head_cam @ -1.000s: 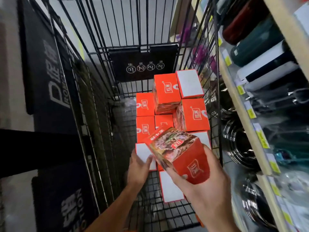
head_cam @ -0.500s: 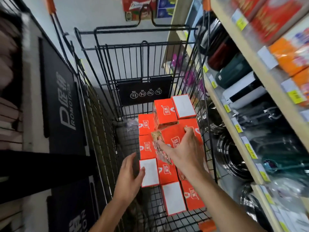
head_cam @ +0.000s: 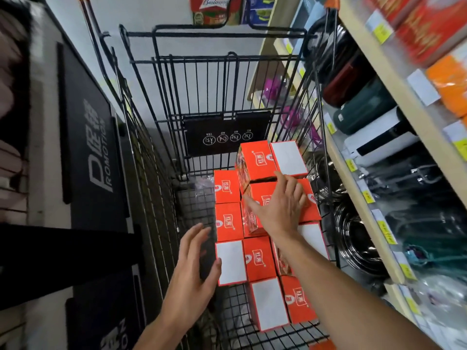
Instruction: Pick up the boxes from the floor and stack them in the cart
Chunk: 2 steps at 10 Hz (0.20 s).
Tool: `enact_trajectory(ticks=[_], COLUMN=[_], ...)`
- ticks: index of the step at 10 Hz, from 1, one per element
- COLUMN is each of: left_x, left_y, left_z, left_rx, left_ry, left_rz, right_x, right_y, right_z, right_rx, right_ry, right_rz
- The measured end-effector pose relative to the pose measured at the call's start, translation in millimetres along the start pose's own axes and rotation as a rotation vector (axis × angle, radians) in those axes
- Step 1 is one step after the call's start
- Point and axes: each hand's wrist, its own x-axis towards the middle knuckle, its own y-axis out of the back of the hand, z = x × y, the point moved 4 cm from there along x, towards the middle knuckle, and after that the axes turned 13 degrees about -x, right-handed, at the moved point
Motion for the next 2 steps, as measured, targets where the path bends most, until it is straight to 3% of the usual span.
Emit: enact_trajectory(ticks=[2], left_x=[6.5], left_y=[11.2], left_z=[28.2], left_rx=[-0.030], left_ry=[0.006], left_rz=[0.017], right_x=[-11.2], right_y=[17.3], right_z=[3.5], right_rx=[0.083], right_ry=[0.116], right_rz=[-0.025])
